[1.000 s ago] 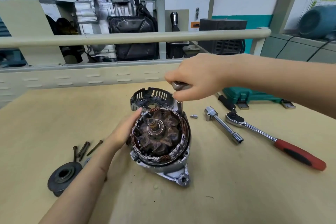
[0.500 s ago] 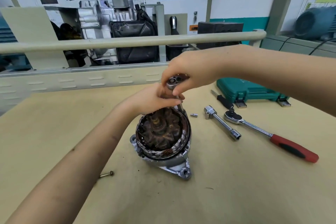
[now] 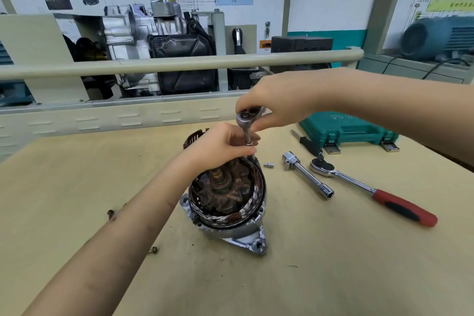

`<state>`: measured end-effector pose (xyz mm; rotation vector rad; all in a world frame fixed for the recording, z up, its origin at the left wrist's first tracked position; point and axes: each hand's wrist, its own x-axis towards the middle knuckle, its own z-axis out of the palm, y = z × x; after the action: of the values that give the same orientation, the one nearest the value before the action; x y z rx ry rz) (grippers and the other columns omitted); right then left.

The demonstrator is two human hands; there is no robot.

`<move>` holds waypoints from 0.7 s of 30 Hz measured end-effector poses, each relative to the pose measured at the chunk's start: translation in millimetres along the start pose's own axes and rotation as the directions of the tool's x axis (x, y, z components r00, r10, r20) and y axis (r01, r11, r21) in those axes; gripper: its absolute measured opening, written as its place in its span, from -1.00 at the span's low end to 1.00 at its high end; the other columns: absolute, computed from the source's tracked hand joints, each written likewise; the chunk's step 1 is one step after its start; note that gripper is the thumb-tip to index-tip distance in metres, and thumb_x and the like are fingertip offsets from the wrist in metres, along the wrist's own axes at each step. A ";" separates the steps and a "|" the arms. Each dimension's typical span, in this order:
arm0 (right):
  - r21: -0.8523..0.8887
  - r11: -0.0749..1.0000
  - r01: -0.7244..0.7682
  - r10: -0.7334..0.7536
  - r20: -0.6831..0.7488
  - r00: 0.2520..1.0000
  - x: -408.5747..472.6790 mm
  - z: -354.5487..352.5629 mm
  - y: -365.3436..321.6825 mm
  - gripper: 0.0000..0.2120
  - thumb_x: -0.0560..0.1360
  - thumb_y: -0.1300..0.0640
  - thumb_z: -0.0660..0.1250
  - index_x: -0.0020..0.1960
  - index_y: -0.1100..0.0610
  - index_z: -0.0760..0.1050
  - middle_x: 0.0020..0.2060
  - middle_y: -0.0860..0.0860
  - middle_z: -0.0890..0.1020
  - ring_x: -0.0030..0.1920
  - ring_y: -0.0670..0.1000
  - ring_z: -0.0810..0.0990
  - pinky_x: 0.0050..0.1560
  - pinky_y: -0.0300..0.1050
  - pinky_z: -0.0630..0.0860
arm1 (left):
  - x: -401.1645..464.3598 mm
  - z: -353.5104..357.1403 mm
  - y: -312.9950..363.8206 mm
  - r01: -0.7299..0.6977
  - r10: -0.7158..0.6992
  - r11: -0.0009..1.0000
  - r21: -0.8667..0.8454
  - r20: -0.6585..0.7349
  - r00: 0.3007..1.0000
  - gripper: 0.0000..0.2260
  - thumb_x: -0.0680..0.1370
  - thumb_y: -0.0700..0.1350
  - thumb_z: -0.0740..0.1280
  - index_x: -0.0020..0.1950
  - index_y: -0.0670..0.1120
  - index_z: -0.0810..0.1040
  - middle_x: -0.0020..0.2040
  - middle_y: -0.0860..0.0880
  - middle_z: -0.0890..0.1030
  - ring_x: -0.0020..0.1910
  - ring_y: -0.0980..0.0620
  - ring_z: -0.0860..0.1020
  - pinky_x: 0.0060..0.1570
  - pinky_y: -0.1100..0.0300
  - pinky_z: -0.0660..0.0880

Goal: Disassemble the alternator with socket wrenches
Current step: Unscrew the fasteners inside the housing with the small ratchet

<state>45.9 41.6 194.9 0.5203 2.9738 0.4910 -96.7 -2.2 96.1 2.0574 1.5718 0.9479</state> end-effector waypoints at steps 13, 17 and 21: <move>0.003 1.000 -0.025 0.026 -0.034 0.999 2.4 1.1 -0.4 -0.83 0.51 -0.03 0.25 -0.05 0.08 0.43 -0.29 -0.09 0.46 -0.29 -0.09 0.40 -0.32 -0.16 0.33 | 3.3 -3.7 -3.2 0.031 -0.031 0.999 -0.007 -0.010 0.999 -0.89 0.45 -0.21 0.42 -0.04 -0.09 0.62 -0.02 -0.01 0.65 -0.08 0.12 0.61 0.06 0.24 0.52; 0.047 0.999 0.012 -0.011 -0.022 1.000 0.9 -1.1 1.0 -0.76 0.49 -0.04 0.29 0.04 0.10 0.48 -0.22 -0.07 0.52 -0.23 -0.07 0.45 -0.19 -0.17 0.41 | -1.9 -1.3 -3.5 0.020 -0.018 0.994 -0.110 0.017 1.000 -0.84 0.47 -0.26 0.39 -0.12 0.01 0.59 -0.06 0.05 0.64 -0.14 0.29 0.58 -0.02 0.45 0.46; -0.088 0.987 -0.133 0.132 -0.016 0.991 5.1 5.3 -3.5 -0.47 0.47 -0.27 0.12 -0.23 0.19 0.53 -0.47 -0.03 0.56 -0.45 -0.08 0.51 -0.50 -0.25 0.26 | 3.8 -0.3 -1.5 0.023 -0.021 0.999 0.033 -0.064 0.998 -0.92 0.41 -0.14 0.46 -0.23 -0.02 0.58 -0.28 0.08 0.62 -0.30 0.23 0.55 -0.25 0.44 0.42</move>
<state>40.7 41.8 188.6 0.7119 2.9234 0.6358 -97.5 1.7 96.4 2.0471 1.6502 0.9947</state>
